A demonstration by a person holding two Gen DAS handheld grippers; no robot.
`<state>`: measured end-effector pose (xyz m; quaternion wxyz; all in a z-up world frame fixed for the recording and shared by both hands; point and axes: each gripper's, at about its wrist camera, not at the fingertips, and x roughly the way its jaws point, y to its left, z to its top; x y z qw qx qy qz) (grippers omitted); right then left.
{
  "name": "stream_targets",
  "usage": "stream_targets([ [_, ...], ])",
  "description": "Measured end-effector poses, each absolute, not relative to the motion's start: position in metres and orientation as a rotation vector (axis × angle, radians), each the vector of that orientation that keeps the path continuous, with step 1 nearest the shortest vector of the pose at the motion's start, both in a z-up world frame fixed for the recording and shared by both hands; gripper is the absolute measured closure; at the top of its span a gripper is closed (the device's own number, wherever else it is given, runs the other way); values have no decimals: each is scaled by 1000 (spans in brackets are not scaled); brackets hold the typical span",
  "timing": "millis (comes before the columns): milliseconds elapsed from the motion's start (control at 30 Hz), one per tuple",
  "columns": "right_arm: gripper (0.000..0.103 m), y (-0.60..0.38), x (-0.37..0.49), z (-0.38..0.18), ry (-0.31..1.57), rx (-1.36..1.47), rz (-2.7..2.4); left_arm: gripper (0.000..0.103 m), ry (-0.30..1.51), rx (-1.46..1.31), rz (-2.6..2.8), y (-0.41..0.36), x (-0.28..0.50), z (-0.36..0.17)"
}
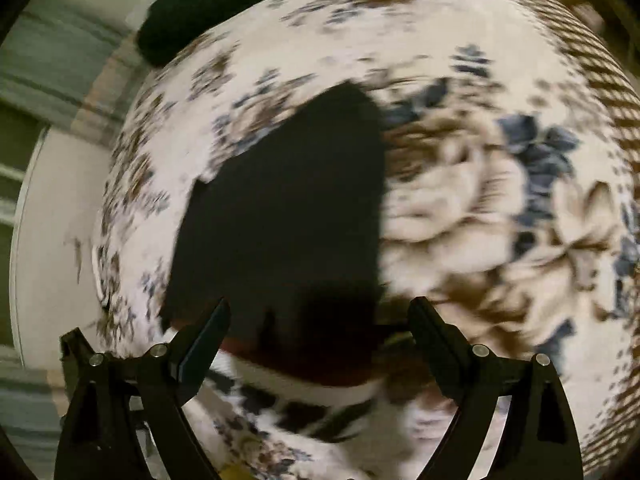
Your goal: Fold small clothes
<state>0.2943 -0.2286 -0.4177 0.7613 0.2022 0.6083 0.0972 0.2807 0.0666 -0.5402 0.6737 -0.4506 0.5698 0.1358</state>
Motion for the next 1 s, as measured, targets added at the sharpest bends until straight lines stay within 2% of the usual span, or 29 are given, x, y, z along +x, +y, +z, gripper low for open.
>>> stream_targets([
  [33,11,-237,297,-419,1327,436,196,35,1239,-998,324,67,279,-539],
  [67,11,-242,300,-424,1333,432,185,50,1199,-985,319,67,278,-534],
  [133,11,-251,303,-434,1351,437,171,65,1132,-971,321,69,267,-515],
  [233,11,-253,308,-448,1376,440,172,72,1029,-1011,302,76,238,-488],
  [333,11,-250,314,-456,1389,426,194,72,985,-1017,348,87,217,-484],
  [467,11,-241,326,-464,1418,380,232,71,979,-1103,430,109,206,-526],
  [567,11,-232,338,-472,1435,324,269,67,950,-1099,439,112,207,-546],
  [667,11,-222,355,-478,1442,306,334,53,918,-1149,424,116,202,-554],
  [733,10,-218,366,-480,1430,345,406,39,900,-1221,403,118,194,-559],
  [833,1,-205,390,-494,1428,433,544,36,875,-1367,324,118,179,-561],
  [900,1,-196,408,-513,1460,496,611,35,865,-1395,289,112,167,-551],
  [1000,1,-185,436,-543,1478,594,705,26,854,-1358,247,98,153,-532],
])
